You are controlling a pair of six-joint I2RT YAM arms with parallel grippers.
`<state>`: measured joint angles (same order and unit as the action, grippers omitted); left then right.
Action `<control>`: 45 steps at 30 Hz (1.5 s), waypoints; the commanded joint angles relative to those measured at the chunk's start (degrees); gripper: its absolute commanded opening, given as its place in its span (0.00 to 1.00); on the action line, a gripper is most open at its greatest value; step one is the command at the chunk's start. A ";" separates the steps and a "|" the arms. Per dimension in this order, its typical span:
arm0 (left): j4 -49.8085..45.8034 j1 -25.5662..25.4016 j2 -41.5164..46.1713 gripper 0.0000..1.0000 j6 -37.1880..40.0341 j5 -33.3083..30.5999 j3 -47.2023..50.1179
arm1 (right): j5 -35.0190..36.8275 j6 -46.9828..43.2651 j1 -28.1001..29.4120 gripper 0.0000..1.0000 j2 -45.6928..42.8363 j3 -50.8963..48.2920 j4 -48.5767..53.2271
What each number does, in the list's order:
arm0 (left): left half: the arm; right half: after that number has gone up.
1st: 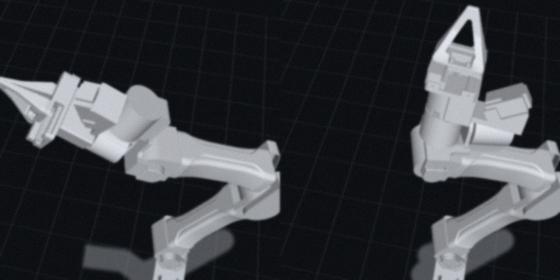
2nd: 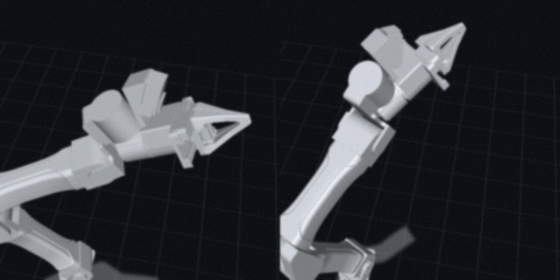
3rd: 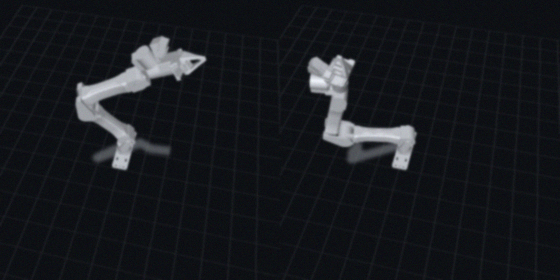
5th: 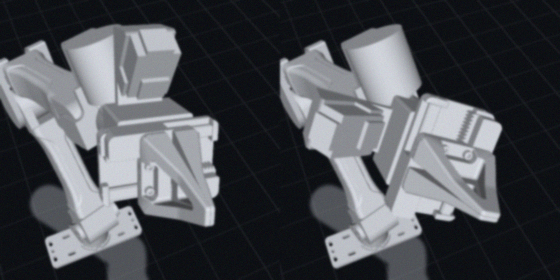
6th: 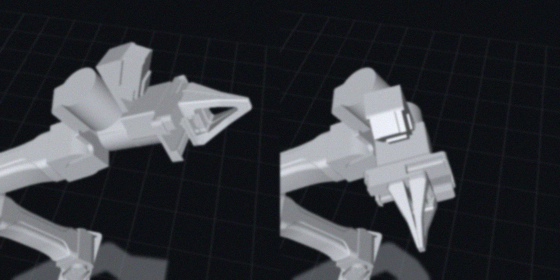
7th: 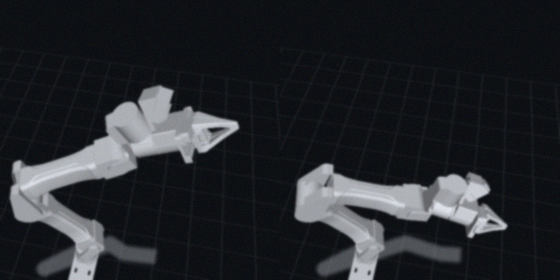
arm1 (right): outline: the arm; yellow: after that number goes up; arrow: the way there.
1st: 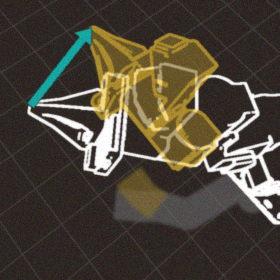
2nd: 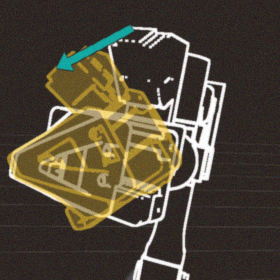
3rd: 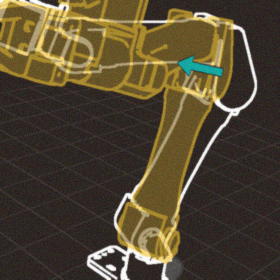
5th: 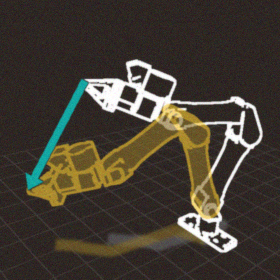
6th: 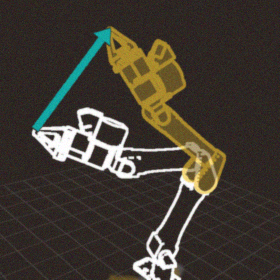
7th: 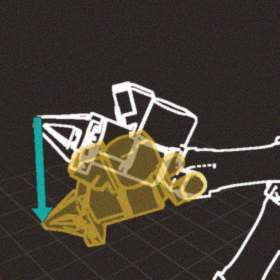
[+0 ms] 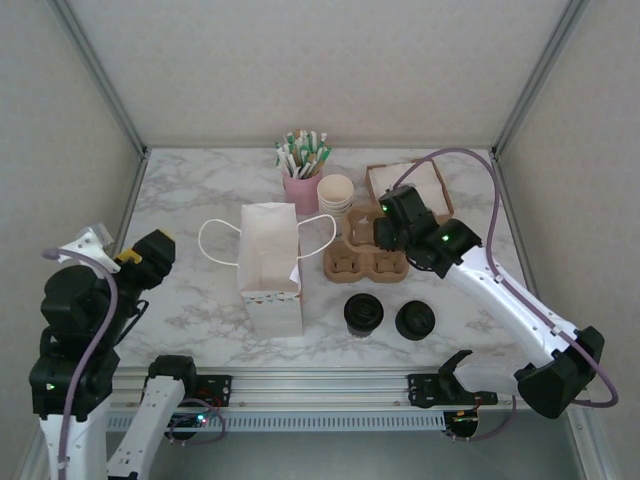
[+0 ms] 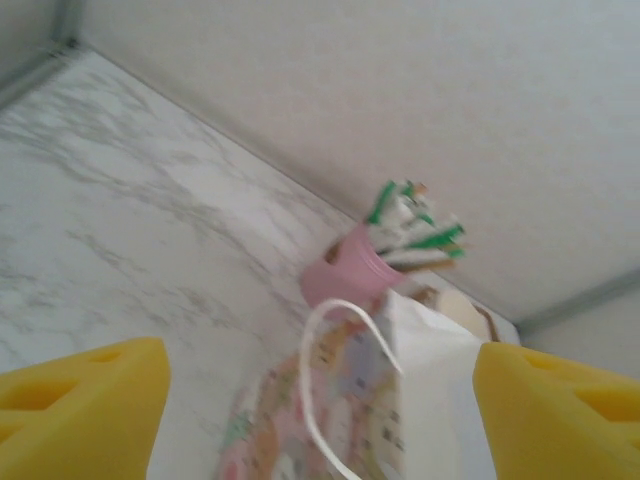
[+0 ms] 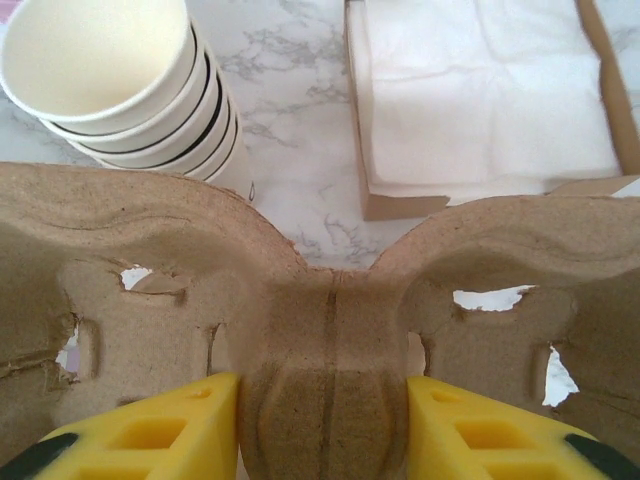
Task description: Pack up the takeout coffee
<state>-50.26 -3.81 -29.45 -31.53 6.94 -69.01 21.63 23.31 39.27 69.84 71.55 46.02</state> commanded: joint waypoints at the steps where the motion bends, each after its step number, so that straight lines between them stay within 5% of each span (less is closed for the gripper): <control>1: -9.91 -0.45 -3.81 0.79 0.72 12.74 -2.39 | 2.99 -2.29 0.29 0.43 -3.09 3.20 2.43; 13: -12.57 -5.84 -7.91 0.78 1.04 16.20 1.76 | 0.33 -7.11 0.30 0.43 -8.40 7.85 3.16; 25: -7.84 -24.19 -17.33 0.75 -2.43 -1.03 4.81 | -1.10 -10.64 0.28 0.43 -9.24 9.03 2.84; 31: -7.70 -28.50 -24.79 0.60 -1.43 -4.51 0.08 | -1.77 -13.09 0.29 0.44 -9.07 10.10 2.64; 37: -11.74 -28.88 -30.09 0.43 3.50 -8.34 -6.14 | -3.37 -13.14 0.28 0.43 -10.22 9.07 1.68; 40: -12.58 -28.92 -32.60 0.26 6.39 -9.82 -7.77 | -4.50 -13.03 0.29 0.43 -10.30 9.35 2.40; 45: -14.46 -28.93 -35.25 0.17 11.91 -9.03 -11.48 | -6.94 -12.79 0.39 0.43 -11.12 9.21 2.71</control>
<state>-61.87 -32.21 -64.31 -24.67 -1.02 -78.06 16.64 11.09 39.27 59.99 79.81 48.75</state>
